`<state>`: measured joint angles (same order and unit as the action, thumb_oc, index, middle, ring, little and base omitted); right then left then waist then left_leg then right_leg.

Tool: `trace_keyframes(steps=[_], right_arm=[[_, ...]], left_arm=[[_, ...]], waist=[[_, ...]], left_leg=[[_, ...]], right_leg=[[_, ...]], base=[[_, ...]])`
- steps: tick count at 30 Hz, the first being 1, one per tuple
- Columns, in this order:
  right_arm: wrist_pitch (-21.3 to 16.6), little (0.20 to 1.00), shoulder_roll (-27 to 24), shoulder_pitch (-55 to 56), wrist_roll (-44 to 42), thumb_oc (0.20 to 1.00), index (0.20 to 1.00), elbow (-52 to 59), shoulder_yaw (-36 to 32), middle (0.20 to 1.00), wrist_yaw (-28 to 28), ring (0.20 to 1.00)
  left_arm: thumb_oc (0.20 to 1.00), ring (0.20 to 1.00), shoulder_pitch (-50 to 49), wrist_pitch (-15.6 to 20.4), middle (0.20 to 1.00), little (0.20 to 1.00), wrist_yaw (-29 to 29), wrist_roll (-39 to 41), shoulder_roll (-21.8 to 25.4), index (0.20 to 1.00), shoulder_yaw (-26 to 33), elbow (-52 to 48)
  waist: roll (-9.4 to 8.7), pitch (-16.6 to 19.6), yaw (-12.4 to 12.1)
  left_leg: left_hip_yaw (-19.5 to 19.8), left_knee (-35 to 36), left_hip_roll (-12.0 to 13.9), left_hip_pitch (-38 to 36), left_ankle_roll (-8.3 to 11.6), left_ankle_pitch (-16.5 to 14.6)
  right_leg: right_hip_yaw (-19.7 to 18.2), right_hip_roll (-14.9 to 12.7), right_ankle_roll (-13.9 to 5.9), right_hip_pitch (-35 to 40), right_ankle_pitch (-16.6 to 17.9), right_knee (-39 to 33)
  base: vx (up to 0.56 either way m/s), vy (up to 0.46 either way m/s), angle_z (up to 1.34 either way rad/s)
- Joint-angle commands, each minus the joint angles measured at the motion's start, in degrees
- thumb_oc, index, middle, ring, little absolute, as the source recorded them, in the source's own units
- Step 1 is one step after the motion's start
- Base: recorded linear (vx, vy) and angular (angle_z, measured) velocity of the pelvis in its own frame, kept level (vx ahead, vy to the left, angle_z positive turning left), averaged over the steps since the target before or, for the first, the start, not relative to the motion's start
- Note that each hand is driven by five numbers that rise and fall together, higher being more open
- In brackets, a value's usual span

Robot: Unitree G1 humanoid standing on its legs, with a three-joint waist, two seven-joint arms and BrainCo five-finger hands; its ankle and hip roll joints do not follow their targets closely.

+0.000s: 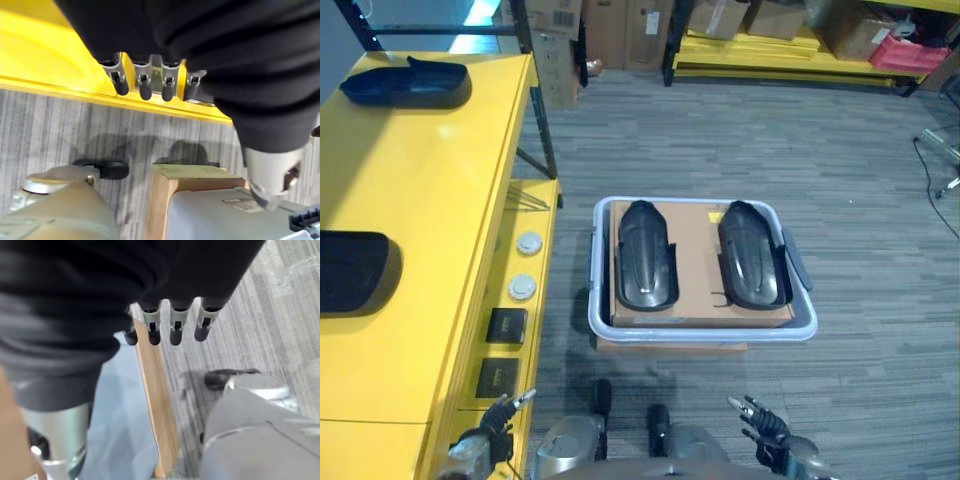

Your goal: Move parts from the plastic box to the shelf.

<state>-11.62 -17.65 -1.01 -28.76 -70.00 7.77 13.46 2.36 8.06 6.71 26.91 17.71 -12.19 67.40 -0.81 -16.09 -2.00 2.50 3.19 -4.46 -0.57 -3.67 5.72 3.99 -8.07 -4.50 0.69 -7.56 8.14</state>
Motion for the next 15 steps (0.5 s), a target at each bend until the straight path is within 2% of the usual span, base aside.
trace_keyframes(steps=[1, 3, 5, 6, 9, 11, 12, 15], right_arm=[[-2.5, 1.000, -2.0, -0.8, 0.8, 1.000, 1.000, 0.8, -1.0, 1.000, -0.8, 1.000], [-2.5, 1.000, -1.5, -1.1, 1.8, 1.000, 1.000, 0.9, -0.9, 1.000, -0.8, 1.000], [-2.2, 1.000, -1.3, -1.2, 2.4, 1.000, 1.000, 1.1, -0.7, 1.000, -0.9, 1.000], [-1.5, 1.000, -1.4, -1.3, 3.4, 1.000, 1.000, 1.3, -0.4, 1.000, -0.4, 1.000], [-1.4, 1.000, -1.4, -1.4, 4.2, 1.000, 1.000, 1.0, 0.5, 1.000, -0.6, 1.000], [-1.7, 1.000, -1.6, -1.5, 4.3, 1.000, 1.000, 0.7, 1.0, 1.000, -0.9, 1.000], [-2.3, 1.000, -2.2, -1.5, 2.9, 1.000, 1.000, 0.8, 0.7, 1.000, -1.8, 1.000], [-3.3, 1.000, -2.9, -0.9, 1.5, 1.000, 1.000, 2.0, -0.6, 1.000, -2.8, 1.000]], left_arm=[[1.000, 1.000, -0.6, 0.6, 1.000, 1.000, 1.2, 1.1, 0.4, 1.000, 0.6, 0.2], [1.000, 1.000, -1.2, 0.1, 1.000, 1.000, 1.3, 1.8, 0.7, 1.000, 0.9, 0.7], [1.000, 1.000, -1.3, 0.0, 1.000, 1.000, 1.2, 2.2, 0.8, 1.000, 1.1, 0.8], [1.000, 1.000, -1.3, 0.1, 1.000, 1.000, 1.1, 2.4, 0.7, 1.000, 1.4, 1.0], [1.000, 1.000, -1.0, 0.2, 1.000, 1.000, 0.3, 3.0, 0.1, 1.000, 1.6, 1.1], [1.000, 1.000, -1.0, 0.3, 1.000, 1.000, 1.2, 3.9, -0.4, 1.000, 1.7, 1.0], [1.000, 1.000, -0.9, 0.5, 1.000, 1.000, 1.7, 0.5, -1.3, 1.000, 1.7, 0.5], [1.000, 1.000, -0.6, 0.7, 1.000, 1.000, 2.2, -1.0, -2.3, 1.000, 0.6, -0.3]], waist=[[0.49, 1.0, -0.8], [0.33, 1.0, -0.7], [0.41, 1.0, -0.6], [0.47, 1.1, -0.4], [0.33, 1.0, -0.1], [0.26, 0.9, 0.1], [0.12, 0.6, 0.3], [0.00, 0.4, 1.2]], left_leg=[[-2.0, -6.3, 2.5, -0.4, -0.08, -9.5], [-2.8, -5.6, 4.4, -1.9, 0.72, -10.1], [-2.9, -5.9, 5.1, -1.9, 1.11, -10.4], [-2.7, -5.7, 6.5, -1.5, 1.76, -10.1], [-2.1, -6.9, 7.8, -0.7, 2.60, -9.9], [-1.9, -6.9, 9.6, -0.6, 3.58, -8.9], [-2.5, -7.2, 11.2, 0.1, 4.65, -7.8], [-6.7, -8.0, 12.2, 1.0, 5.36, -7.0]], right_leg=[[1.2, -1.0, -2.60, 0.7, 9.0, -5.0], [1.1, -3.1, -4.34, 0.3, 11.7, -8.0], [0.8, -3.7, -4.74, -0.1, 11.8, -8.1], [-0.2, -3.8, -4.45, 0.2, 11.2, -8.3], [-0.7, -3.1, -3.66, 0.5, 9.7, -7.7], [-0.2, -2.1, -2.72, 0.8, 8.4, -7.2], [1.2, -0.7, -1.63, 1.6, 7.7, -7.9], [4.0, 0.2, -0.81, 2.7, 7.5, -9.4]], base=[[0.03, -0.332, -0.05], [0.07, -0.461, -0.23], [0.07, -0.450, -0.31], [0.05, -0.384, -0.12], [0.07, -0.387, 0.15], [0.08, -0.388, 0.15], [0.06, -0.368, 0.13], [0.02, -0.248, 0.27]])
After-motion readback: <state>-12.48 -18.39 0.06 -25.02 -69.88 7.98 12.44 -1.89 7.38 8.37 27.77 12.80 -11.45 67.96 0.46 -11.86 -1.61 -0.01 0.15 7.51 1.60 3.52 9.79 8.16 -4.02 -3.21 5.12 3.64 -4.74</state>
